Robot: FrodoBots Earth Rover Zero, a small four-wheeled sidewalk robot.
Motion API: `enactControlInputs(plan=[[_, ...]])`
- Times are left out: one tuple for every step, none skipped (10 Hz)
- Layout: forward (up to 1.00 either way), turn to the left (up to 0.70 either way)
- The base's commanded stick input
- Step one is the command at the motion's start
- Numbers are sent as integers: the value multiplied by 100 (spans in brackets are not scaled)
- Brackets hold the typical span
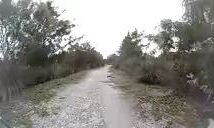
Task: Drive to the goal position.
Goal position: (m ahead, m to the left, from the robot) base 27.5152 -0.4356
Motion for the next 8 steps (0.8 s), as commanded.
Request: enactControlInputs(plan=[[70,0],[70,0],[70,0],[70,0],[70,0],[70,0],[70,0],[70,13]])
